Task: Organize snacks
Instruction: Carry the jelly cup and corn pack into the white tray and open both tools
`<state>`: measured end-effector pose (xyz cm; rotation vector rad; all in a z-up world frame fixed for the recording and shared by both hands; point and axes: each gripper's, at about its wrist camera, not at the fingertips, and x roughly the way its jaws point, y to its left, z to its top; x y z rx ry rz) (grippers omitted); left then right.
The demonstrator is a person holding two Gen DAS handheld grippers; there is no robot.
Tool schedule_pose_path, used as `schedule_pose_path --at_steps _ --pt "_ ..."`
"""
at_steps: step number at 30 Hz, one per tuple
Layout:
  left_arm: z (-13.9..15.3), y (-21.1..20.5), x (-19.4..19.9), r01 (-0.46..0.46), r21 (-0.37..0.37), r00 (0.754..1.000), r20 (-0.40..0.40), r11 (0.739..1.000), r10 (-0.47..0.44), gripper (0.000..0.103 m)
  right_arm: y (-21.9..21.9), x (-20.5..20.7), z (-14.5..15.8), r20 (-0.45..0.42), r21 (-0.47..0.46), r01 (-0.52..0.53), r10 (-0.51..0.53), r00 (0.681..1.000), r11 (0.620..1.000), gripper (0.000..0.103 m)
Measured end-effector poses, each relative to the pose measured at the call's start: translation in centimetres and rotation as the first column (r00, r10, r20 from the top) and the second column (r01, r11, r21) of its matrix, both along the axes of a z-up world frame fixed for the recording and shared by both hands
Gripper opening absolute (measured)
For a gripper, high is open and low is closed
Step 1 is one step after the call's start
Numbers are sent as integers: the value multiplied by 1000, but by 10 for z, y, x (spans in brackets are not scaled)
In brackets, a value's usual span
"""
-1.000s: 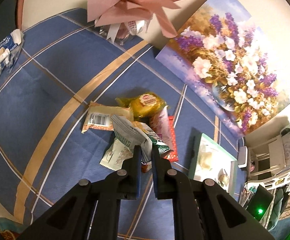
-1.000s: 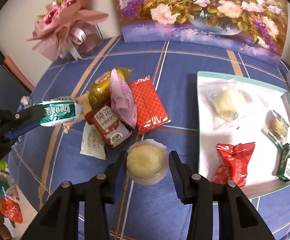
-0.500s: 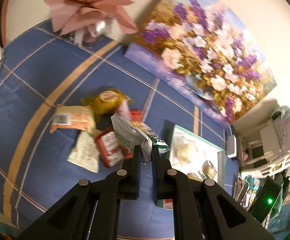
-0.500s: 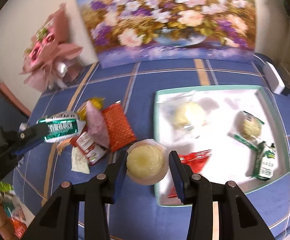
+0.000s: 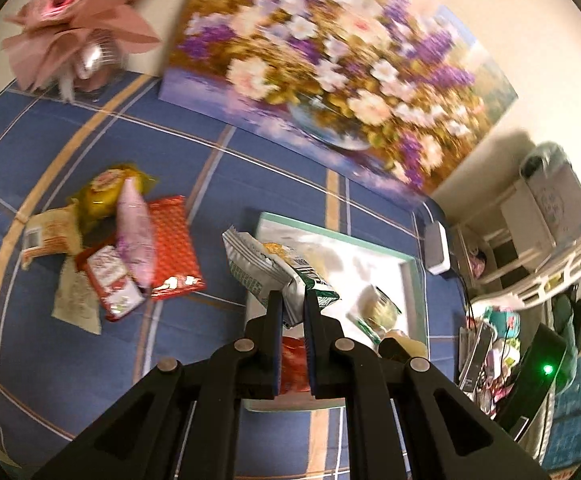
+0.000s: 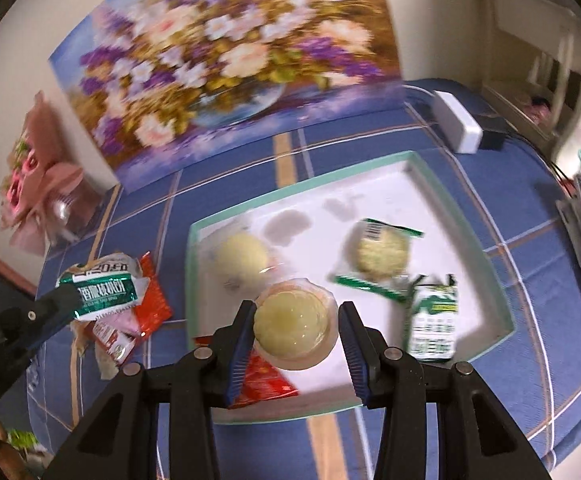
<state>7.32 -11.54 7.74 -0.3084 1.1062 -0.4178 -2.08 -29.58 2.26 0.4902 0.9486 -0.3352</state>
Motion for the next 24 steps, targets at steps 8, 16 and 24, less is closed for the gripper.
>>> schedule_pose_path --at_steps 8,16,24 --pt "-15 -55 -6 88 59 996 4 994 -88 10 -34 -16 -11 -16 32 65 -65 998 997 45" --pt "-37 -87 0 133 103 991 -9 986 -133 10 -45 -14 -31 -63 57 79 -75 995 995 45" --pt "-70 -107 4 163 118 985 -72 979 -156 10 -44 -8 -55 -132 61 71 -62 989 996 45"
